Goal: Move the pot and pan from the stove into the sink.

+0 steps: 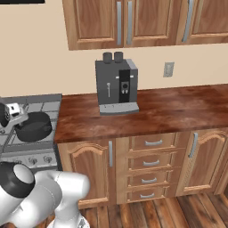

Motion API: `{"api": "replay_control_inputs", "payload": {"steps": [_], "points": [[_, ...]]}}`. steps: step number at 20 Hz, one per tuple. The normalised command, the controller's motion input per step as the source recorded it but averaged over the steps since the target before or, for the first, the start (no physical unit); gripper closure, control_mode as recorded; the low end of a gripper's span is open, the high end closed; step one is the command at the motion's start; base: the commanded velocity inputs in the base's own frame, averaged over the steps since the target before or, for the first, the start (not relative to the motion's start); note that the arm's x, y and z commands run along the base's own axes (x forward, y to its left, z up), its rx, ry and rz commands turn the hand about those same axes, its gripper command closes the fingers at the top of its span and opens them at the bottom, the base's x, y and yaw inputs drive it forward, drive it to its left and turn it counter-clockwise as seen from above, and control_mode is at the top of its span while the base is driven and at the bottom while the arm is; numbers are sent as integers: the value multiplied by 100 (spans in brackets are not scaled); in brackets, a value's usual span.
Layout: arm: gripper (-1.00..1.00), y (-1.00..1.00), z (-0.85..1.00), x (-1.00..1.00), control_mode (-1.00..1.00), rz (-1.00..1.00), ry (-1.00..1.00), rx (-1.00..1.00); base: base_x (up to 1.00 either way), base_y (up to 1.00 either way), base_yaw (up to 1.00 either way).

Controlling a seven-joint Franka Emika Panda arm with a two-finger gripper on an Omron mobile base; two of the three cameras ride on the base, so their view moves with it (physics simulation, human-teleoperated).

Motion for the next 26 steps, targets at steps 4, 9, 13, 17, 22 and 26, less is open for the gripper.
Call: {"api": "replay_control_inputs", "payload": {"steps": [4,9,13,17,22,26], "points": [[-100,8,-26,9,-100,6,-5,3,0,0,0],[-100,19,-25,41,-100,1,-1,-1,0,0,0],[-100,15,-26,51,-100,1,6,0,0,0,0],[-100,14,-35,44,-100,3,10,0,0,0,0],[-100,20,-36,47,-100,2,3,-3,0,0,0],[-100,18,-32,31,-100,1,0,-11,0,0,0]]}}
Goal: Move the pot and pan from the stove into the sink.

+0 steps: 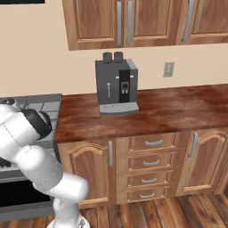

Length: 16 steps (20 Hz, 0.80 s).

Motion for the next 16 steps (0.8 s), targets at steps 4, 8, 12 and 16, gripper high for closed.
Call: {"api": "replay_control_inputs", "payload": {"steps": [4,8,12,16], "points": [[-100,3,-7,4,-100,0,0,-3,0,0,0],[-100,0,0,0,-100,0,0,0,0,0,0],[-100,-2,-1,-5,-100,0,-1,0,0,0,0],[-100,3,-21,31,-100,2,2,-8,0,0,0]]}}
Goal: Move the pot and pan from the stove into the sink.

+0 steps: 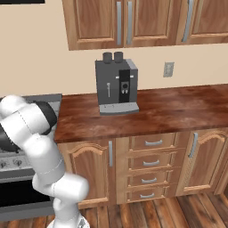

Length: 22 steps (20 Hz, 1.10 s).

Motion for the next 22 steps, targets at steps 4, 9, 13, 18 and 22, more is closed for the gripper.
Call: {"api": "replay_control_inputs", "payload": {"steps": [4,9,13,18,22], "points": [[-100,0,-32,42,-100,4,5,-5,0,0,0],[-100,0,-40,21,-100,7,10,-9,0,0,0],[100,1,-6,0,-100,1,1,-2,0,0,0],[100,0,11,-1,-100,-3,0,0,0,0,0],[100,0,48,-19,-100,-4,2,2,0,0,0]]}}
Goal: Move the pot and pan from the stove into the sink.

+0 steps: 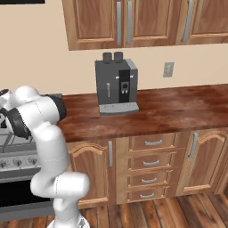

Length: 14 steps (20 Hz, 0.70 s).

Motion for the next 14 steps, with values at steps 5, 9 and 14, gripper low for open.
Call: {"api": "replay_control_inputs", "payload": {"steps": [5,9,14], "points": [[100,0,66,-42,-100,0,0,3,0,0,0],[100,0,68,-62,-100,1,0,4,0,0,0],[100,-4,38,-77,-100,13,-13,4,0,0,0]]}}
